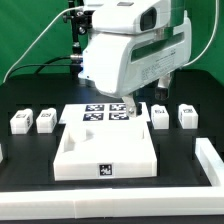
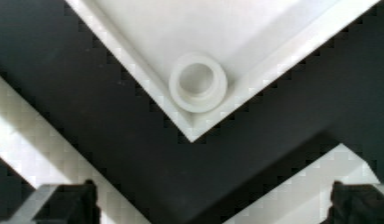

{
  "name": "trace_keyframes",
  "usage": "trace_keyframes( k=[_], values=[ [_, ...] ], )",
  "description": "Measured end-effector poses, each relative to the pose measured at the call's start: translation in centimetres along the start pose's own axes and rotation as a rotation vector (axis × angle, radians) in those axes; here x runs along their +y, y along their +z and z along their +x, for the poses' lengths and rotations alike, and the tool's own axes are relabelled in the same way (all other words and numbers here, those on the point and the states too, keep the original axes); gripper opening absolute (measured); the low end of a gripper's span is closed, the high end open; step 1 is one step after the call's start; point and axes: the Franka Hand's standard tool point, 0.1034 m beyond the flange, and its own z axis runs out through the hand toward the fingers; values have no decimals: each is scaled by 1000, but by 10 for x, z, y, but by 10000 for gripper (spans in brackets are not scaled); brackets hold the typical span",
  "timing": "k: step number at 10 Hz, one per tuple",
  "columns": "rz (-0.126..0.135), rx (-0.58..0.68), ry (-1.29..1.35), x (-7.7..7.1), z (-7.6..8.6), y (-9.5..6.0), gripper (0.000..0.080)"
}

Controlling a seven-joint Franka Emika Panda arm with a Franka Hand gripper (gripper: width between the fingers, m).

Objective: Assemble one leg

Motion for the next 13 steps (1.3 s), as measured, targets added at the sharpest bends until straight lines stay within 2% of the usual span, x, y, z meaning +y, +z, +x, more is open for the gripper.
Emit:
trace_keyframes(
  k=[3, 4, 5, 6, 7, 8, 12, 13],
  values=[
    [0, 0, -2, 0, 0, 0, 650],
    [-4, 0, -145, 0, -2, 0, 650],
    [-13, 8, -261, -10, -14, 6, 650],
    [-2, -3, -323, -23, -34, 13, 650],
    [0, -4, -465, -29, -50, 17, 650],
    [4, -6, -554, -30, -59, 20, 650],
    [5, -8, -587, -30, -60, 22, 650],
    [13, -10, -588, -37, -67, 30, 650]
  ],
)
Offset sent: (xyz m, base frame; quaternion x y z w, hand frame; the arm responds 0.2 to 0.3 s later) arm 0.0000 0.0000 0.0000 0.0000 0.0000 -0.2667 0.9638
